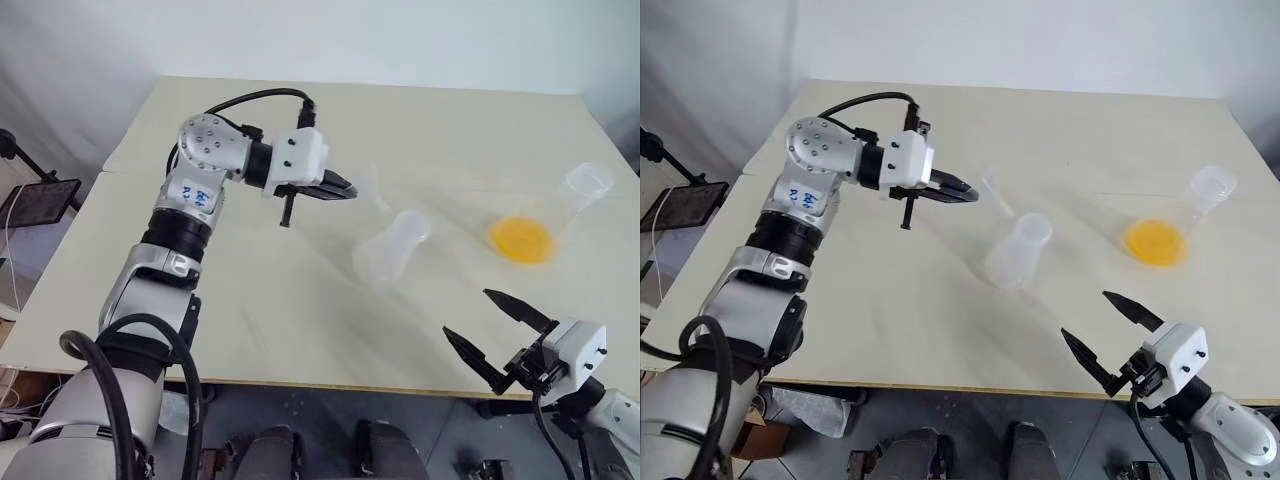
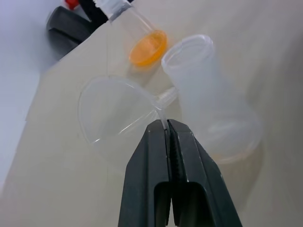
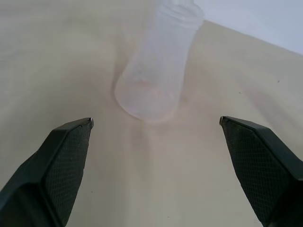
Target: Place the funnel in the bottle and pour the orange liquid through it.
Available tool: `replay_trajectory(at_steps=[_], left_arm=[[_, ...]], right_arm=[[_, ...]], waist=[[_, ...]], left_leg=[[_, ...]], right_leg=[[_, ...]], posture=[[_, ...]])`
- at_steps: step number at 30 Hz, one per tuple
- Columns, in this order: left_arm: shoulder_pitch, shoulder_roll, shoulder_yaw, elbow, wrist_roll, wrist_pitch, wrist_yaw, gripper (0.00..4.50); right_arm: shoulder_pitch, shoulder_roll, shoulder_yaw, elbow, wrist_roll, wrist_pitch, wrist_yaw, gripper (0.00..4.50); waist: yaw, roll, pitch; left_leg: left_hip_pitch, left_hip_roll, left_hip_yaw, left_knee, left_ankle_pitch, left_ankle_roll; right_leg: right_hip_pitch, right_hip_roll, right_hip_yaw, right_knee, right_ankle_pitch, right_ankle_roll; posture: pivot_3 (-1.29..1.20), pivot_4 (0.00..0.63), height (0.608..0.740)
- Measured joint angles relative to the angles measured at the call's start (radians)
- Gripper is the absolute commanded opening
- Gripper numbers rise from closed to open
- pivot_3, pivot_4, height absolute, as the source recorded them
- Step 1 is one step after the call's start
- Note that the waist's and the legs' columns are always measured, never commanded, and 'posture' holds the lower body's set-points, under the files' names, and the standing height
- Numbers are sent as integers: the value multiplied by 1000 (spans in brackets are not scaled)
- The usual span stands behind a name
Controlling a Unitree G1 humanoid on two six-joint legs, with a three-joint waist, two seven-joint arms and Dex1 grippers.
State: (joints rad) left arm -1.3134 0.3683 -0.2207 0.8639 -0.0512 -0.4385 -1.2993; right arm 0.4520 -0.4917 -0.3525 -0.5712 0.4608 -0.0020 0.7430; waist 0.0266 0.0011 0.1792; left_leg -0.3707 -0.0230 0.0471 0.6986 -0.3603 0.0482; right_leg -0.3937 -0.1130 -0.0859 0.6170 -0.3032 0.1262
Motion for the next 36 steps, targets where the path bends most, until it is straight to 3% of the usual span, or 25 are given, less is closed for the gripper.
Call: replay_trajectory(at_steps=[9, 17, 36], left_arm=[[-75, -28, 6, 132, 28, -102, -3, 13], [-111, 5, 13, 136, 37, -132, -50, 13], [-121, -63, -36, 134, 106, -154, -100, 13]], right_arm=[[36, 43, 32, -30, -32, -19, -38, 4500], [5, 42, 40, -29, -41, -20, -39, 4500], [-44, 41, 56, -10, -44, -20, -37, 4500]], waist=[[-1, 0, 0], [3, 0, 0], [2, 0, 0]], left_leg=[[0, 0, 0, 0, 0, 0], [0, -1, -1, 0, 0, 1], [-1, -1, -1, 0, 0, 1]], right_leg=[[0, 0, 0, 0, 0, 0], [0, -1, -1, 0, 0, 0], [0, 0, -1, 0, 0, 0]], posture=[[0, 150, 740], [0, 150, 740], [0, 150, 740]])
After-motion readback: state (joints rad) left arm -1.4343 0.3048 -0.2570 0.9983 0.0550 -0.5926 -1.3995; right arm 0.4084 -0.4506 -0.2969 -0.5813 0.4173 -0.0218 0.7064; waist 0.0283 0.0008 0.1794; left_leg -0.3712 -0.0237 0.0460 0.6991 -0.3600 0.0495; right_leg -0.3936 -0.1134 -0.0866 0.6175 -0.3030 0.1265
